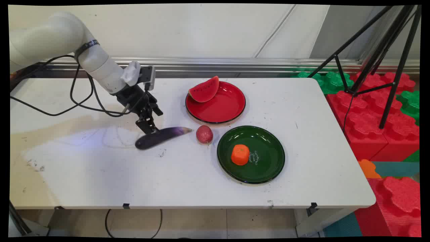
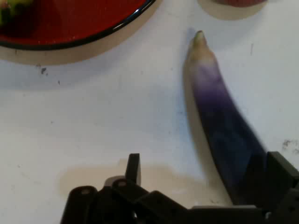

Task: Pick up the mandarin from the green plate

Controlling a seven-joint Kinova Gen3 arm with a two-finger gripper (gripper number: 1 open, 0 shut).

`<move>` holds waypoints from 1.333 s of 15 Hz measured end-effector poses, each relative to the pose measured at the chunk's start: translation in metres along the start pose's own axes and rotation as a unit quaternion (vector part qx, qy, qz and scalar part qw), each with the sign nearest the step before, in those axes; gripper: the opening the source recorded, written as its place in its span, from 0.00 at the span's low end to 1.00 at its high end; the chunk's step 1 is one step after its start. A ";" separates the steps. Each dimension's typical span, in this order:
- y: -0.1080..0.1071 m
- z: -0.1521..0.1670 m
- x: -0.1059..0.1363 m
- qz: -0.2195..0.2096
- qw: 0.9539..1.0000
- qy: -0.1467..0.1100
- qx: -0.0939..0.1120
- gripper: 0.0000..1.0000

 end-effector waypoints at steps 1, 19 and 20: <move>0.000 -0.002 0.000 0.000 1.000 0.002 -0.001 1.00; 0.034 -0.078 0.032 0.043 0.993 0.107 -0.038 1.00; 0.038 -0.080 0.039 0.047 0.991 0.117 -0.042 1.00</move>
